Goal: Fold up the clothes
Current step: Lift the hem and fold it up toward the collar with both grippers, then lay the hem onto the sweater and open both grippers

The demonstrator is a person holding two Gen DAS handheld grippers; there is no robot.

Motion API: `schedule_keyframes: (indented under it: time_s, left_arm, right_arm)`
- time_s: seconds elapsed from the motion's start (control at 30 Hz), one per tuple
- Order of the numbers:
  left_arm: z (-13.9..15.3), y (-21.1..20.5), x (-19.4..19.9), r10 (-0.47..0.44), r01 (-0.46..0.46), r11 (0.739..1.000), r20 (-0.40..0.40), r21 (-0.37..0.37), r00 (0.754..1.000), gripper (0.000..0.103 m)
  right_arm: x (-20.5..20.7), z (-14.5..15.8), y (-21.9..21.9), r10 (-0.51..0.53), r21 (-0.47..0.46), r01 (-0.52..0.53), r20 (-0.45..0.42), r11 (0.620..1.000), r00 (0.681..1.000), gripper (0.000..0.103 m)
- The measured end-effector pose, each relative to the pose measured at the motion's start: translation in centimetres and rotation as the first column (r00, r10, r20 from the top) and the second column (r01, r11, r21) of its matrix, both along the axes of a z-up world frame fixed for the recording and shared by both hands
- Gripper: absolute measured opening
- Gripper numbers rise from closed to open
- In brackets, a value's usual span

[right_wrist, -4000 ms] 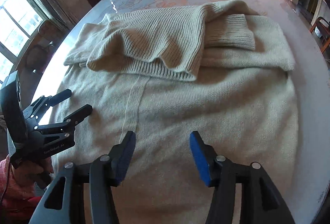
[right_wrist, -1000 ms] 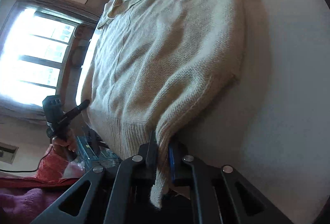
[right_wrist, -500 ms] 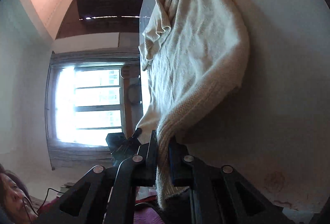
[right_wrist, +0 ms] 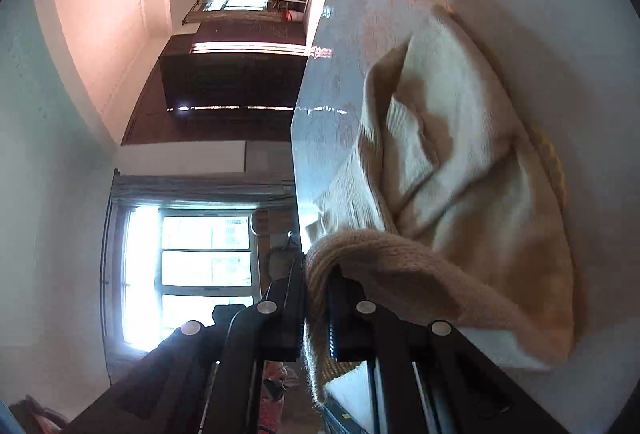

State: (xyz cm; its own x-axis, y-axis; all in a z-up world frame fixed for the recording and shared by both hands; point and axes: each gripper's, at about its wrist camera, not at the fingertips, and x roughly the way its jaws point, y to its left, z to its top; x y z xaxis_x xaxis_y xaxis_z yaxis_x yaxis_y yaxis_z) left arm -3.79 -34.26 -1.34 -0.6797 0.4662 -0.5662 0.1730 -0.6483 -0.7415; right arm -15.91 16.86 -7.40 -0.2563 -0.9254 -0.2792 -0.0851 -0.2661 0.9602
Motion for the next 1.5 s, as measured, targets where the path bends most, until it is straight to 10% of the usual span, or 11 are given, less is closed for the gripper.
schedule_keyframes:
  time_s: [0.33, 0.5, 0.6, 0.77, 0.9, 0.97, 1.1, 1.23, 1.37, 1.5]
  left_arm:
    - [-6.9, -2.8, -11.9, -0.045, 0.027, 0.996, 0.226, 0.084, 0.973, 0.022]
    - [-5.8, -5.4, -12.6, -0.042, 0.027, 0.997, 0.192, 0.078, 0.981, 0.042]
    - [-4.1, -7.2, -12.5, 0.033, -0.023, 0.998, 0.175, -0.059, 0.984, 0.042]
    - [-3.8, -4.9, -9.7, -0.017, 0.041, 0.99, 0.173, -0.135, 0.985, 0.048]
    - [-4.4, -0.8, -6.5, -0.102, 0.129, 0.98, 0.173, -0.153, 0.98, 0.049]
    - [-4.6, 1.1, -5.4, -0.115, 0.161, 0.957, 0.193, -0.242, 0.974, 0.049]
    - [-4.1, 4.0, -4.2, -0.113, 0.179, 0.891, 0.179, -0.417, 0.977, 0.049]
    - [-3.1, 6.1, -4.5, -0.179, 0.213, 0.823, 0.115, -0.527, 0.977, 0.049]
    - [-3.0, 8.7, -5.9, -0.307, 0.318, 0.7, 0.132, -0.639, 0.942, 0.049]
    - [-2.6, 10.2, -6.9, -0.407, 0.381, 0.643, 0.126, -0.664, 0.905, 0.049]
  right_arm:
    - [-10.6, -3.1, -3.6, -0.158, 0.2, 0.143, 0.063, 0.969, 0.985, 0.023]
    - [-10.7, 1.3, -4.9, -0.056, 0.465, 0.099, -0.104, 0.88, 0.993, 0.026]
    - [-10.8, 3.9, -5.7, 0.027, 0.609, 0.094, -0.187, 0.788, 0.982, 0.026]
    - [-4.9, 6.1, -12.4, 0.363, 0.8, -0.032, -0.236, 0.599, 0.901, 0.026]
    - [-2.3, 4.3, -12.7, 0.349, 0.764, -0.074, -0.204, 0.641, 0.914, 0.026]
    - [-1.5, 3.5, -12.4, 0.331, 0.775, -0.057, -0.2, 0.629, 0.922, 0.026]
    - [-1.6, 3.7, -12.5, 0.344, 0.88, -0.012, -0.174, 0.476, 0.923, 0.026]
    - [-2.5, 3.8, -10.2, 0.343, 0.888, -0.002, -0.175, 0.46, 0.923, 0.026]
    - [-4.8, 3.7, -10.6, 0.373, 0.874, -0.031, -0.175, 0.485, 0.911, 0.026]
    - [-6.8, 3.4, -13.1, 0.493, 0.931, -0.044, -0.152, 0.363, 0.856, 0.026]
